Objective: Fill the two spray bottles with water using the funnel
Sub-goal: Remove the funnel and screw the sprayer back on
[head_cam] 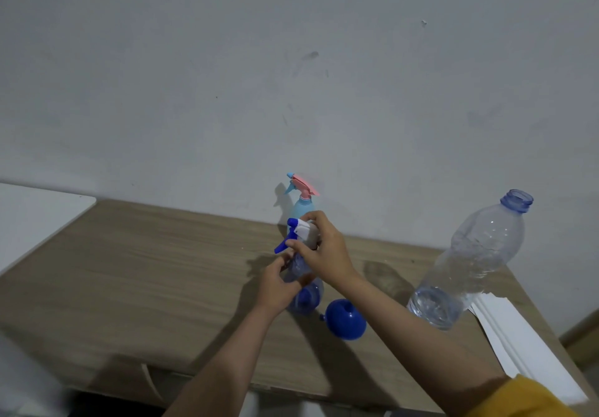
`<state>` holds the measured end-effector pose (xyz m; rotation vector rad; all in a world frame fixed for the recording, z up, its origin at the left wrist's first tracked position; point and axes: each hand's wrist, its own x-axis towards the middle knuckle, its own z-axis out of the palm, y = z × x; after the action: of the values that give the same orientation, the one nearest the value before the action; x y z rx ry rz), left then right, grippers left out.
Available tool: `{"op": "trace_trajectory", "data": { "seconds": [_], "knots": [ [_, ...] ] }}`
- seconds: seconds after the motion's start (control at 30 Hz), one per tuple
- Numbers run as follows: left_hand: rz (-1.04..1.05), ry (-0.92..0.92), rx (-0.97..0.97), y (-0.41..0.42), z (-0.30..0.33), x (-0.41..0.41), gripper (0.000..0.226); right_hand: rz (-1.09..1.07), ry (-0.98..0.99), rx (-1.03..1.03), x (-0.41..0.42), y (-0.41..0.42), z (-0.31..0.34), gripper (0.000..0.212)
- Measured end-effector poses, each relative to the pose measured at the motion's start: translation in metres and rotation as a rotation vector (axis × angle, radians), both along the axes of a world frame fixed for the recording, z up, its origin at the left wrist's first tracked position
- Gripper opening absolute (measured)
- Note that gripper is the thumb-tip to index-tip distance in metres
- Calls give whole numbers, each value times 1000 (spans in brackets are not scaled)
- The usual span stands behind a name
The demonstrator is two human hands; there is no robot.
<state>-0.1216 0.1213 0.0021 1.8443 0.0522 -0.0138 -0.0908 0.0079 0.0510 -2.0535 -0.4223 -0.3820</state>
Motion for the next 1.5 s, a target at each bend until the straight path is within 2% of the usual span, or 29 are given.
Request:
{"op": "trace_trajectory", "data": {
  "seconds": [0.1, 0.3, 0.43, 0.5, 0.57, 0.63, 0.8, 0.87, 0.93, 1.03, 1.17, 1.27, 1.33, 1.5],
  "knots": [
    [5, -13, -23, 0, -2, 1, 60, 58, 34, -105, 0, -7, 1, 40],
    [19, -15, -41, 1, -7, 3, 59, 100, 71, -443, 9, -17, 14, 44],
    [28, -24, -30, -1, -4, 0, 56, 64, 83, -538, 12, -14, 20, 50],
    [20, -14, -15, -1, -4, -1, 56, 68, 139, -473, 12, -15, 21, 60],
    [-3, -12, 0, 0, -3, -1, 57, 77, 239, -348, 10, -21, 19, 75],
    [-10, -14, -5, 1, -2, -1, 58, 41, 331, -212, 8, -26, 13, 81],
    [-7, -7, -35, 1, -4, 0, 55, 10, 494, 94, -2, -29, -10, 40],
    [-4, -16, -55, 1, -7, 1, 54, -57, 484, 177, -5, -28, -18, 32],
    [3, -18, -57, 1, -9, 2, 55, -102, 464, 247, -6, -28, -26, 35],
    [-1, -26, -80, 1, -12, 4, 58, -52, 449, 277, -8, -26, -30, 50],
    [28, -26, -97, 1, -18, 8, 58, -68, 422, 325, -7, -23, -32, 32],
    [18, -23, -66, 1, -19, 7, 56, -130, 406, 354, -7, -19, -37, 41],
    [19, -27, -71, 0, -21, 8, 56, -97, 400, 346, -8, -18, -40, 44],
    [35, -35, -83, 0, -21, 9, 53, -108, 381, 397, -8, -18, -41, 34]
  ]
}}
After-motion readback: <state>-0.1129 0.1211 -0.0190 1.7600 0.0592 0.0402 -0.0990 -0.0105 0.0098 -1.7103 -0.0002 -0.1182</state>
